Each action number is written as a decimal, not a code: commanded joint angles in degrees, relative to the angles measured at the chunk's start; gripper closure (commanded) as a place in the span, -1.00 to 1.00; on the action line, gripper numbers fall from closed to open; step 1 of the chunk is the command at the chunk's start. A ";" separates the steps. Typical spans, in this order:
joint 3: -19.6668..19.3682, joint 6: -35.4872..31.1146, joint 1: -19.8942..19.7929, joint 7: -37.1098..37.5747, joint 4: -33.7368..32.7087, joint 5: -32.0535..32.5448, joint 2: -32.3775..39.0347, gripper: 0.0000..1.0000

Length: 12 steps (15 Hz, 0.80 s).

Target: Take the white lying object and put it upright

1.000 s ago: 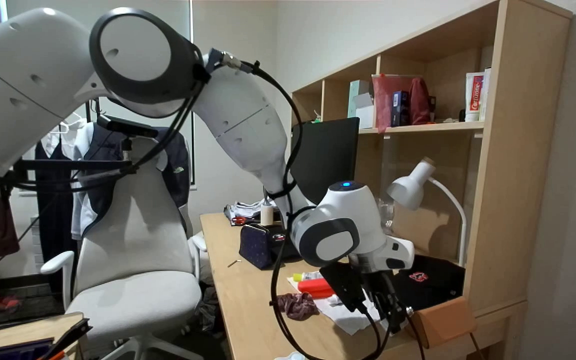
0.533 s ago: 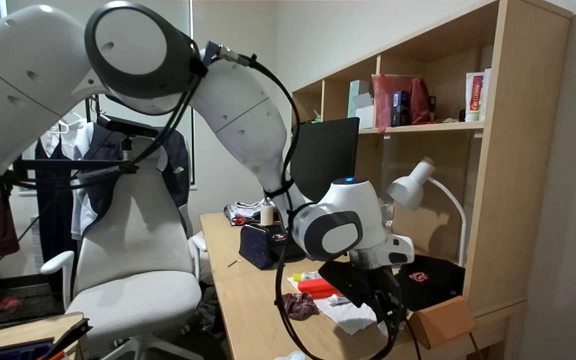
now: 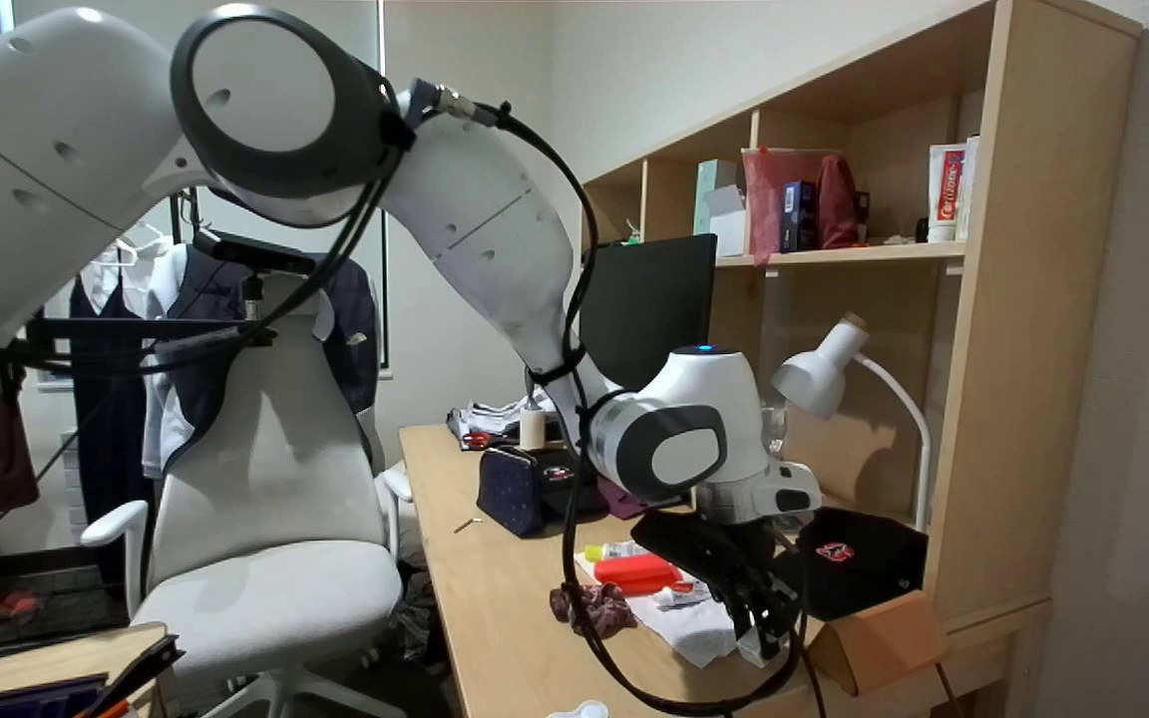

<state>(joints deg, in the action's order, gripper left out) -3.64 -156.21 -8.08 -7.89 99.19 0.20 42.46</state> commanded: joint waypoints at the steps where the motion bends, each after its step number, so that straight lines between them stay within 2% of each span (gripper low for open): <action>1: 3.66 8.44 -1.93 -5.45 -1.02 0.64 -0.23 0.77; 5: 6.08 16.52 -3.34 -11.94 0.87 -0.16 -2.54 0.76; 8: 6.12 24.89 -4.11 -14.91 2.29 -0.36 -4.53 0.76; 12: 4.82 27.75 -4.38 -15.74 6.97 0.06 -7.22 0.76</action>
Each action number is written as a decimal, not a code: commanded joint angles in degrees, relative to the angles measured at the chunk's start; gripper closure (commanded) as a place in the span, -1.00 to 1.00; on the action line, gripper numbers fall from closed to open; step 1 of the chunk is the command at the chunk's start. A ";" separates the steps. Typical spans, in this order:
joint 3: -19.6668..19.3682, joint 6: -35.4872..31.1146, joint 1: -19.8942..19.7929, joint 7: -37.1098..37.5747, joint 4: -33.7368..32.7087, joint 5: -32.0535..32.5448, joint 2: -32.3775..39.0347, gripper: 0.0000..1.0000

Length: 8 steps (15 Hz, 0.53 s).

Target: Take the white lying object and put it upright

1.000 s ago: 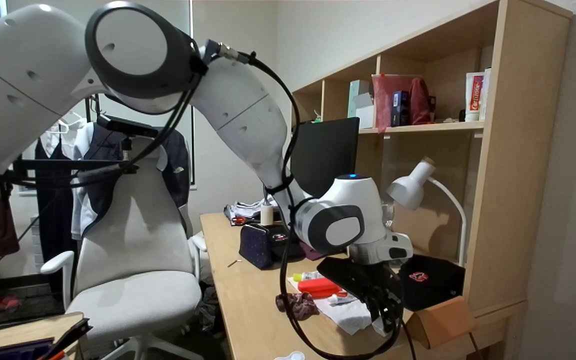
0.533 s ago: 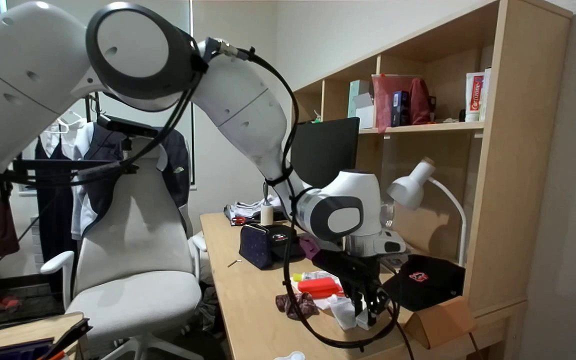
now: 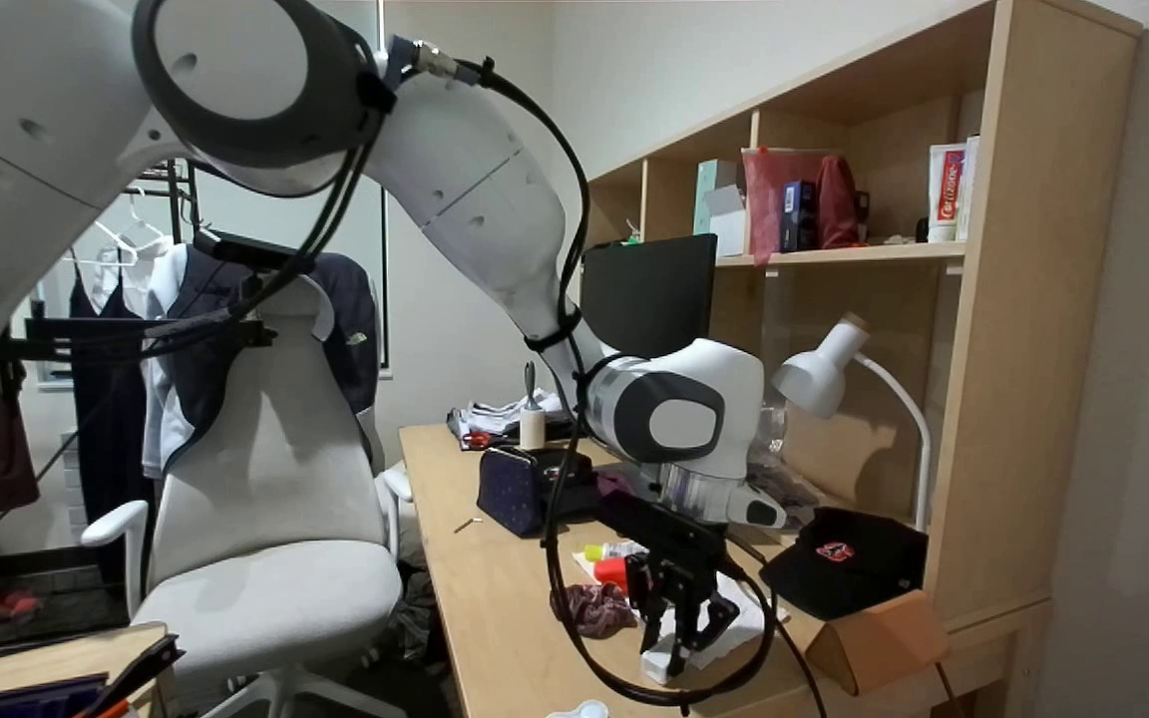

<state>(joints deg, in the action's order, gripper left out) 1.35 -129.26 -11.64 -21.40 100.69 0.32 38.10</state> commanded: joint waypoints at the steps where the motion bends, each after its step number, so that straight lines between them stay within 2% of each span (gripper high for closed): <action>1: -0.26 0.15 -0.84 -3.20 7.23 0.52 -3.85 0.76; 4: -1.06 -5.98 0.09 -4.15 12.09 2.23 -6.00 0.76; 8: -0.62 -20.61 0.26 -4.45 18.92 2.79 -8.69 0.75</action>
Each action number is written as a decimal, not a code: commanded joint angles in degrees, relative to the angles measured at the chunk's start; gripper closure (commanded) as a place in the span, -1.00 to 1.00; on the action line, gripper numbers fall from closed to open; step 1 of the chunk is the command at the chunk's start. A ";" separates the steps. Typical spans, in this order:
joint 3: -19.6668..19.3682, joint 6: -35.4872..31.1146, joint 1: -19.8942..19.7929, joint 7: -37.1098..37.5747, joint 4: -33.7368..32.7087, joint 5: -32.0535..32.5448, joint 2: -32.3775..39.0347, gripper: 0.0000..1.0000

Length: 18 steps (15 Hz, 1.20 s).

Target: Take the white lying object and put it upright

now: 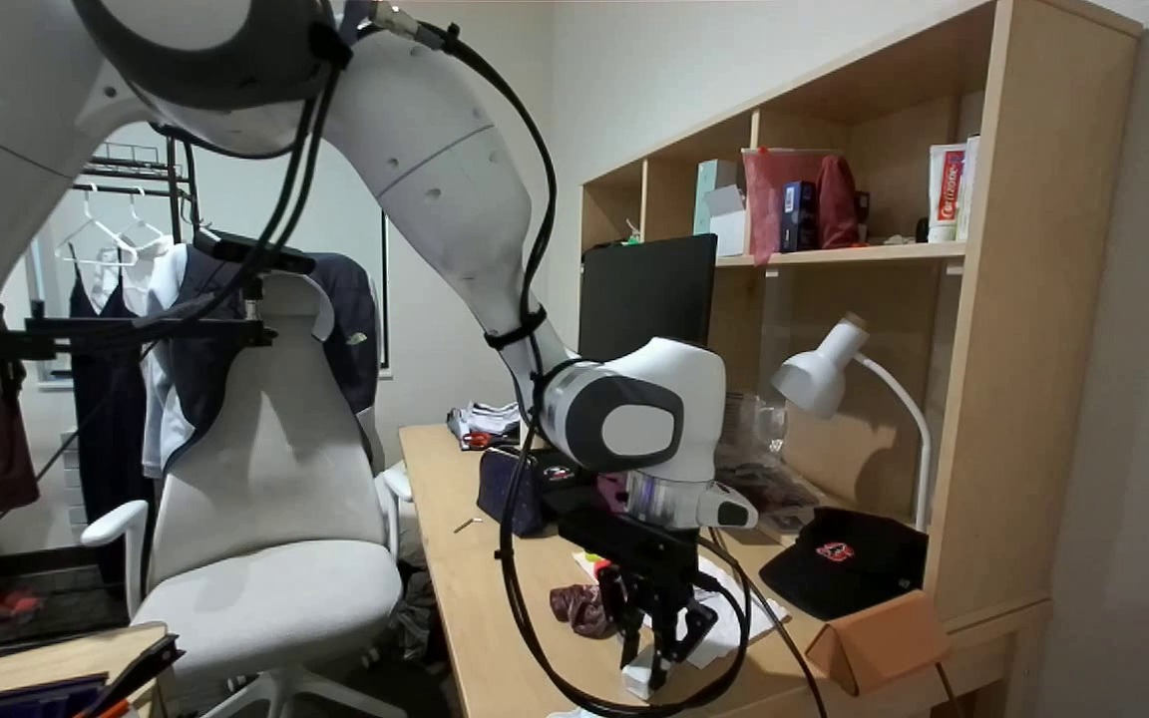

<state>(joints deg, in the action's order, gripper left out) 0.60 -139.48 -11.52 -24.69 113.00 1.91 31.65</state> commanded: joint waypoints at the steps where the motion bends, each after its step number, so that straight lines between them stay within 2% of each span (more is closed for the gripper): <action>1: 0.39 -14.64 -0.02 -1.09 8.33 0.92 -2.74 0.75; 4: 1.21 -27.66 -0.10 -0.36 12.95 0.95 -2.79 0.75; 6: 2.48 -36.21 -0.36 0.87 13.82 0.69 -0.74 0.76; 10: 6.18 -48.72 -2.07 6.37 15.10 0.71 3.13 0.75; 14: 9.21 -53.69 -3.88 13.04 15.37 2.19 5.24 0.75; 18: 10.86 -53.79 -4.92 19.14 15.84 1.39 4.78 0.75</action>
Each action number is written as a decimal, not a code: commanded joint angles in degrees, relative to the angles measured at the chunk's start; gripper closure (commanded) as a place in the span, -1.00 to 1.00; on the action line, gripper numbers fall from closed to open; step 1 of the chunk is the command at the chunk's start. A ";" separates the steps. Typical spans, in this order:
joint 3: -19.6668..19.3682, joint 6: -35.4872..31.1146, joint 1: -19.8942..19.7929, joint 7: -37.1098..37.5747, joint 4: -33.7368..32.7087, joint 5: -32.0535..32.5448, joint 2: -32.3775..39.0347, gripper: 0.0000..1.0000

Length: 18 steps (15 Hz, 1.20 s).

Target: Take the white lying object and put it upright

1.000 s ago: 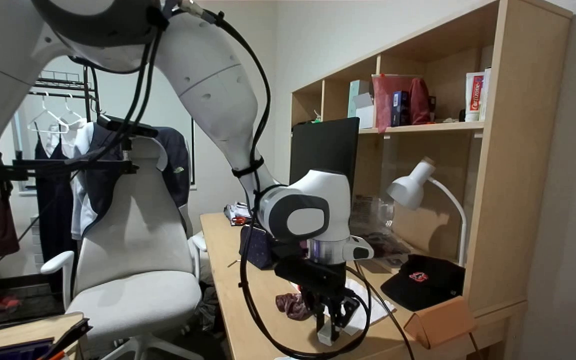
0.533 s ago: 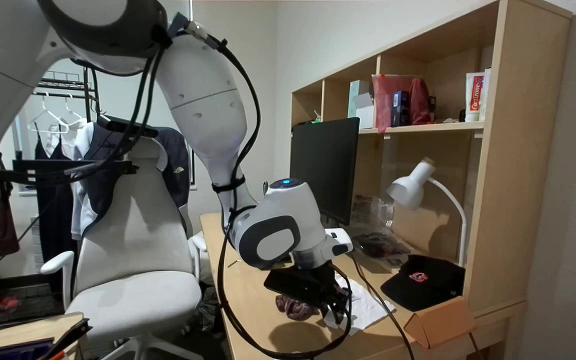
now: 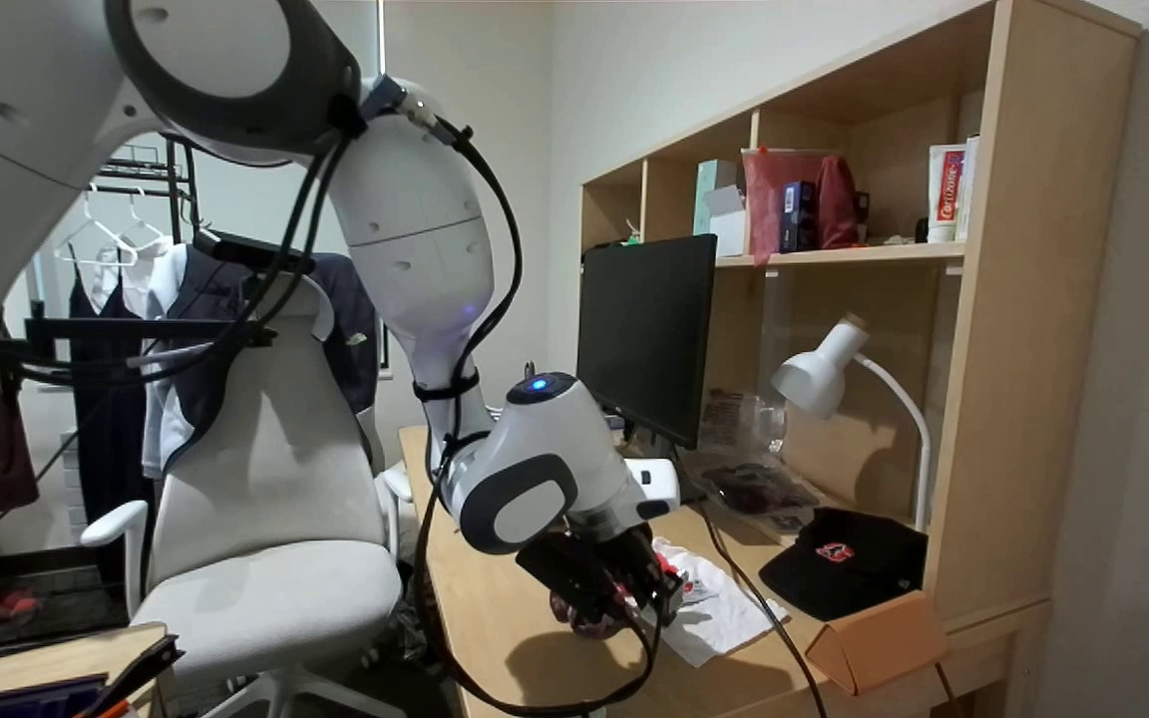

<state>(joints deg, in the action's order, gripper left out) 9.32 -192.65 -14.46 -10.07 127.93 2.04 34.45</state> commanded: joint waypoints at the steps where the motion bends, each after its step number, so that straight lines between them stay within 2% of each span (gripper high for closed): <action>1: 2.54 -0.64 -2.24 5.78 1.07 1.02 1.76 0.75; 2: 4.20 0.86 -4.98 6.65 0.88 1.73 0.63 0.77; 4: 5.88 1.93 -7.32 8.56 1.51 1.38 -0.10 0.78; 6: 5.69 2.90 -7.70 9.91 1.37 0.21 -0.08 0.75; 8: 3.70 3.74 -6.40 10.97 1.13 -0.78 -0.13 0.72; 12: -5.16 3.89 2.04 12.22 0.16 -3.26 -0.75 0.72; 17: -10.73 -0.58 8.80 12.31 0.26 -3.97 2.02 0.72; 18: -10.57 -0.49 8.83 12.00 0.10 -3.57 2.41 0.72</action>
<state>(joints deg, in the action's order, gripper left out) 0.48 -191.88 -8.21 1.69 127.92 -0.49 33.78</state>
